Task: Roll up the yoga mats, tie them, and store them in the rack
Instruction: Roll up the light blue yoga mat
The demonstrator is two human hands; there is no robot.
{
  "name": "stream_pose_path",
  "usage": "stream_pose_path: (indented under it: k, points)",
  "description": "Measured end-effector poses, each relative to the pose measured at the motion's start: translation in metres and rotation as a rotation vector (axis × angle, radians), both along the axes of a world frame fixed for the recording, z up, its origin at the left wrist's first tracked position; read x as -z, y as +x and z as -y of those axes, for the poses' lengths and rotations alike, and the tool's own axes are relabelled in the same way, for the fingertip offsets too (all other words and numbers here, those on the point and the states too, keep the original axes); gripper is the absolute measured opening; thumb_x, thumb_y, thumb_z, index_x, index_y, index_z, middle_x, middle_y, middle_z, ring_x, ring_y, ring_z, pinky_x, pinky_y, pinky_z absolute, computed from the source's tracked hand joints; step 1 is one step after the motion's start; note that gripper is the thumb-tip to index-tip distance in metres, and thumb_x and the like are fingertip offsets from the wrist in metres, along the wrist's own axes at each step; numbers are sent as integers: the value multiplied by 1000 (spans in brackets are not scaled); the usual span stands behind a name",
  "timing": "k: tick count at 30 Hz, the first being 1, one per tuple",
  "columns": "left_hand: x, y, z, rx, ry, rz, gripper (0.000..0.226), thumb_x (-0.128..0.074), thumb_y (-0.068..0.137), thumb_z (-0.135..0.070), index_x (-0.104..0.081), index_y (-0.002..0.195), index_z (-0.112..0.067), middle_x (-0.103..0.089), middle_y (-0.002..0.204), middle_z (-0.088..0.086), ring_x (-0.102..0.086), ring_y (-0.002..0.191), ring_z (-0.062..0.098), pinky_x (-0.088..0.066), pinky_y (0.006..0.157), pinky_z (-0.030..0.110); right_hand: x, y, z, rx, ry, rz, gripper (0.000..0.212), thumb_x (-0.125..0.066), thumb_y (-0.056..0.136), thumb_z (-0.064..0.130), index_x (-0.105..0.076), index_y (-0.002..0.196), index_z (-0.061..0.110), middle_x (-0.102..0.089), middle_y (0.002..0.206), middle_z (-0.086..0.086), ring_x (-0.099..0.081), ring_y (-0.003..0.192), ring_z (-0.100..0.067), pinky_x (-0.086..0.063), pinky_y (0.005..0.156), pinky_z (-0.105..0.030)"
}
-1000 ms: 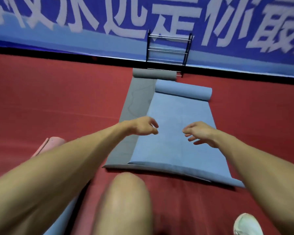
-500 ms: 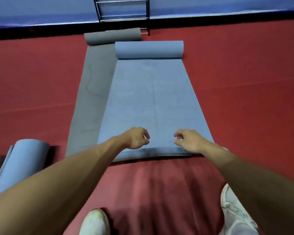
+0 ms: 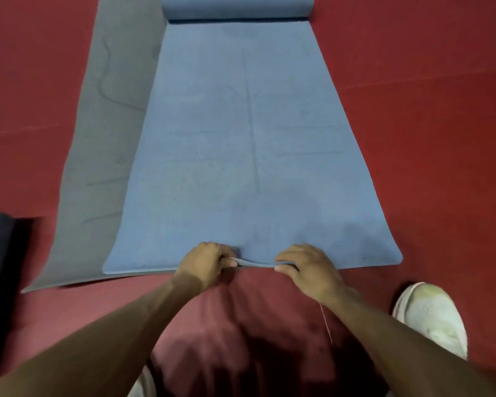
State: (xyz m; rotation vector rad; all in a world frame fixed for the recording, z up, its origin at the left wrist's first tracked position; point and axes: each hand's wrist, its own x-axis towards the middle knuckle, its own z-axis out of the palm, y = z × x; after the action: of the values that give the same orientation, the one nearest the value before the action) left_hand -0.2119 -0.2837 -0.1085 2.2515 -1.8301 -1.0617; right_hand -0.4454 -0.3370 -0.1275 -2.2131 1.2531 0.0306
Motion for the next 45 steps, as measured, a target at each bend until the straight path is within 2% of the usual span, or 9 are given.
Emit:
stream_pose_path:
  k: [10, 20, 23, 27, 30, 33, 36, 39, 45]
  points:
    - [-7, -13, -21, -67, -134, 39, 26, -49, 97, -38, -69, 102, -21, -61, 92, 9, -60, 92, 30, -45, 78, 34, -17, 19, -1, 181, -129, -61, 23, -51, 98, 31, -71, 95, 19, -72, 102, -2, -62, 99, -26, -41, 79, -32]
    - [-29, 8, -51, -177, -2, -82, 19, -63, 90, -30, -64, 71, -27, -63, 68, -8, -59, 73, 13, -43, 68, 24, -48, 33, -21, -34, 70, -246, 23, -52, 97, 38, -71, 99, 25, -67, 114, -1, -57, 112, -22, -39, 91, -26]
    - [-24, 8, -61, -156, 54, -89, 10, -63, 91, -27, -68, 83, -25, -54, 62, -15, -54, 67, 9, -37, 62, 18, -53, 33, -33, -67, 219, -259, 29, -53, 97, 35, -67, 75, 23, -69, 96, -2, -61, 100, -22, -41, 82, -25]
    - [-11, 5, -56, -121, 59, -7, 9, -58, 92, -26, -67, 90, -26, -63, 78, -5, -62, 87, 20, -43, 72, 26, -38, 34, -34, 6, 250, -213, 35, -55, 96, 32, -57, 62, 22, -57, 67, 6, -56, 81, -18, -39, 72, -25]
    - [1, -1, -51, -147, 75, 20, 14, -58, 85, -19, -63, 83, -32, -68, 97, -5, -62, 94, 19, -46, 75, 26, -15, 34, -42, 51, 84, -122, 4, -69, 85, 22, -68, 88, 19, -68, 89, -1, -64, 90, -21, -41, 75, -23]
    - [11, -9, -48, -242, -32, 72, 18, -58, 77, -14, -66, 86, -28, -61, 104, -6, -60, 98, 17, -42, 73, 24, 7, 33, -54, -21, -329, 19, 27, -84, 62, 10, -63, 77, 17, -56, 76, 0, -58, 72, -24, -45, 70, -30]
    - [19, -16, -45, -310, -130, 126, 19, -58, 77, -12, -66, 86, -27, -52, 105, -1, -56, 101, 20, -43, 76, 29, 11, 34, -65, -170, -568, 110, 19, -51, 69, 3, -63, 76, 17, -53, 76, -1, -53, 70, -22, -46, 63, -33]
    - [23, -16, -44, -338, -122, 133, 21, -59, 76, -9, -68, 84, -27, -53, 104, 2, -55, 100, 25, -44, 82, 33, 9, 30, -75, -288, -591, 111, 28, -40, 74, 6, -66, 84, 12, -54, 81, -4, -55, 72, -23, -51, 62, -35]
    - [22, -10, -37, -302, -122, 254, 19, -65, 73, -13, -72, 90, -18, -59, 104, 8, -53, 100, 29, -41, 84, 34, 8, 17, -92, -180, -589, -54, 49, -84, 63, 16, -69, 109, 16, -63, 104, -1, -58, 89, -24, -49, 74, -36]
